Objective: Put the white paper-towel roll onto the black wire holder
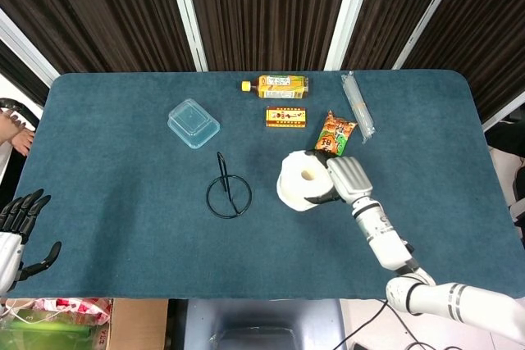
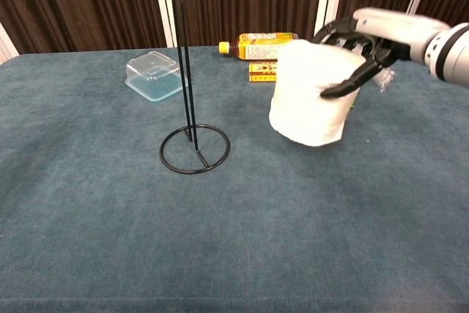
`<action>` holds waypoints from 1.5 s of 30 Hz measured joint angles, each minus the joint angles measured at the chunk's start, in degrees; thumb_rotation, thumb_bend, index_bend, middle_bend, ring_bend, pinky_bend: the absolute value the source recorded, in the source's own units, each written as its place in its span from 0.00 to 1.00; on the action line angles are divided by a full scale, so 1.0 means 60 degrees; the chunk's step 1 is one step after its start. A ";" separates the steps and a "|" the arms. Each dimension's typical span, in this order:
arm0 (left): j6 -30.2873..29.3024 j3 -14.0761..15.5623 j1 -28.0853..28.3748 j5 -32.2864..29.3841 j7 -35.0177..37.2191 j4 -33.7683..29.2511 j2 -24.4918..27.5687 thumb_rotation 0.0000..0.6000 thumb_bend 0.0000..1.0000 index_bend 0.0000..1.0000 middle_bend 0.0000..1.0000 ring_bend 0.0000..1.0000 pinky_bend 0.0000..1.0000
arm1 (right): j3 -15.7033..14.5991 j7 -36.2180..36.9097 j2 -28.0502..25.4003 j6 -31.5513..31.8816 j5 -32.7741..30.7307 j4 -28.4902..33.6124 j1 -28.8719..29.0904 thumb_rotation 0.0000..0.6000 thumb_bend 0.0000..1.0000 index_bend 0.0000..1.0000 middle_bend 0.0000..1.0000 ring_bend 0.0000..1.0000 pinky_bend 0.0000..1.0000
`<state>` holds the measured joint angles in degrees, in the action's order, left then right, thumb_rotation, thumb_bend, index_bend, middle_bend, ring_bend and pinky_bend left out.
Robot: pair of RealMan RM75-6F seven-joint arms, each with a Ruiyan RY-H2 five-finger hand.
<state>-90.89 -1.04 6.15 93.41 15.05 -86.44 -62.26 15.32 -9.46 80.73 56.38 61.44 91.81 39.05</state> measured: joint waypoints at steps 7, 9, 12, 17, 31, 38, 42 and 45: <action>0.0016 -0.0004 -0.0007 -0.0033 -0.0027 -0.0009 -0.0016 1.00 0.40 0.00 0.00 0.00 0.08 | 0.0619 0.0604 -0.1216 0.0218 0.0099 0.1707 -0.0145 1.00 0.28 0.76 0.60 0.65 0.67; 0.0024 -0.0005 -0.0005 -0.0039 -0.0031 -0.0012 -0.0017 1.00 0.40 0.00 0.00 0.00 0.08 | 0.0936 0.0777 -0.1725 0.0267 0.0044 0.2298 -0.0168 1.00 0.28 0.76 0.60 0.65 0.67; 0.0058 -0.0007 0.0003 -0.0059 -0.0061 -0.0024 -0.0021 1.00 0.40 0.00 0.00 0.00 0.08 | 0.1213 0.0829 -0.1995 0.0337 -0.0009 0.2658 -0.0138 1.00 0.28 0.76 0.60 0.65 0.67; 0.0075 -0.0017 0.0009 -0.0080 -0.0089 -0.0045 -0.0022 1.00 0.40 0.00 0.00 0.00 0.08 | 0.1881 0.0290 -0.2404 0.0316 -0.0561 0.3770 0.0420 1.00 0.28 0.76 0.60 0.65 0.67; -0.0023 -0.0047 -0.0057 -0.0153 0.0378 0.0096 0.0081 1.00 0.40 0.00 0.00 0.00 0.08 | 0.3019 -0.3004 -0.2255 0.1788 -0.5126 0.5214 0.3798 1.00 0.28 0.76 0.60 0.65 0.67; -0.0060 -0.0057 -0.0070 -0.0139 0.0548 0.0165 0.0109 1.00 0.40 0.00 0.00 0.00 0.08 | 0.2857 -0.3725 -0.1833 0.2450 -0.6011 0.5068 0.4559 1.00 0.28 0.76 0.60 0.65 0.67; -0.0069 -0.0050 -0.0073 -0.0115 0.0562 0.0166 0.0110 1.00 0.40 0.00 0.00 0.00 0.08 | 0.2715 -0.3943 -0.1693 0.2548 -0.6319 0.4943 0.4792 1.00 0.28 0.76 0.60 0.65 0.67; -0.0077 -0.0040 -0.0073 -0.0085 0.0540 0.0152 0.0110 1.00 0.40 0.00 0.00 0.00 0.08 | 0.2614 -0.4104 -0.1565 0.2599 -0.6550 0.4799 0.4988 1.00 0.28 0.76 0.60 0.65 0.67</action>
<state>-91.36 -1.28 5.71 92.89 18.29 -85.52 -61.60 31.00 -34.08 71.34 71.98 22.14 120.60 68.98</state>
